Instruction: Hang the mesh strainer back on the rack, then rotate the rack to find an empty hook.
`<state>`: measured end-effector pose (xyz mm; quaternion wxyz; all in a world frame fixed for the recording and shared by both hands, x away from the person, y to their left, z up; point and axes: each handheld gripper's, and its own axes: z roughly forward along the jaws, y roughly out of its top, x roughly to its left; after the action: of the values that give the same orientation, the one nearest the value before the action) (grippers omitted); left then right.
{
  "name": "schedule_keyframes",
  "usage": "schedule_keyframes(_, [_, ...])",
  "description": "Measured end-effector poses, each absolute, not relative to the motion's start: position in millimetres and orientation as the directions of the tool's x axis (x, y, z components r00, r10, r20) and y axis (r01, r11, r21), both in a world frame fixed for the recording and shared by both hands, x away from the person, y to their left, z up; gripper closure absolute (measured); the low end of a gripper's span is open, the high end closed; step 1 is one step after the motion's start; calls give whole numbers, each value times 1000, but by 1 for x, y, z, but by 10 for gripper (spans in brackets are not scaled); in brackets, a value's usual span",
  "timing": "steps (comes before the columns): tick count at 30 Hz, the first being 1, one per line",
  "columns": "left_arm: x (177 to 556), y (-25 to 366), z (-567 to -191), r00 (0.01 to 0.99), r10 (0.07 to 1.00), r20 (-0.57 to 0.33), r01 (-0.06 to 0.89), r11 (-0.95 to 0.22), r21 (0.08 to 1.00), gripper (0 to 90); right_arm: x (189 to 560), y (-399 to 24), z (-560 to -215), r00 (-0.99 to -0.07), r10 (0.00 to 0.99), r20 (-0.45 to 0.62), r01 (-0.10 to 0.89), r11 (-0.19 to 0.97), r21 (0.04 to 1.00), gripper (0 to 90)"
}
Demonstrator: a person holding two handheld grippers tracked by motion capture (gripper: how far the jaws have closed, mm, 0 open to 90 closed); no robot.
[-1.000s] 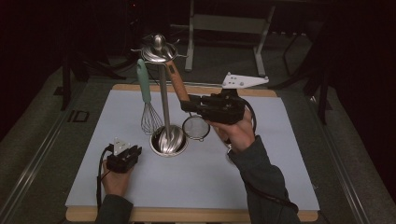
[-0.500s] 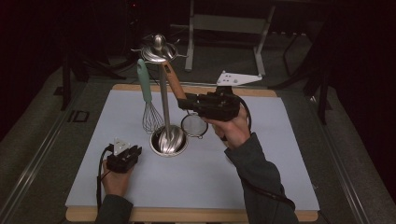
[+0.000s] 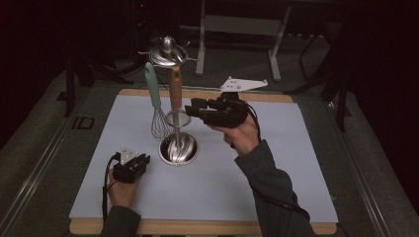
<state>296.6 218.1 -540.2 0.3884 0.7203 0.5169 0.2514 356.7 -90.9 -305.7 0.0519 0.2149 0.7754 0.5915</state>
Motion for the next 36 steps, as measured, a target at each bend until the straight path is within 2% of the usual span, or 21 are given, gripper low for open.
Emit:
schedule_keyframes(7, [297, 218, -540, 339, 940, -39, 550, -164, 819, 760, 348, -94, -304, -894, 439, 89, 228, 274, 934, 602])
schedule_keyframes(16, [296, 218, -540, 340, 940, -38, 551, -166, 818, 760, 341, -95, -319, -868, 492, -63, 185, 440, 878, 593])
schedule_keyframes(36, [294, 219, -539, 327, 944, -46, 532, -144, 834, 776, 342, -126, -360, -820, 563, -99, 248, 506, 826, 577])
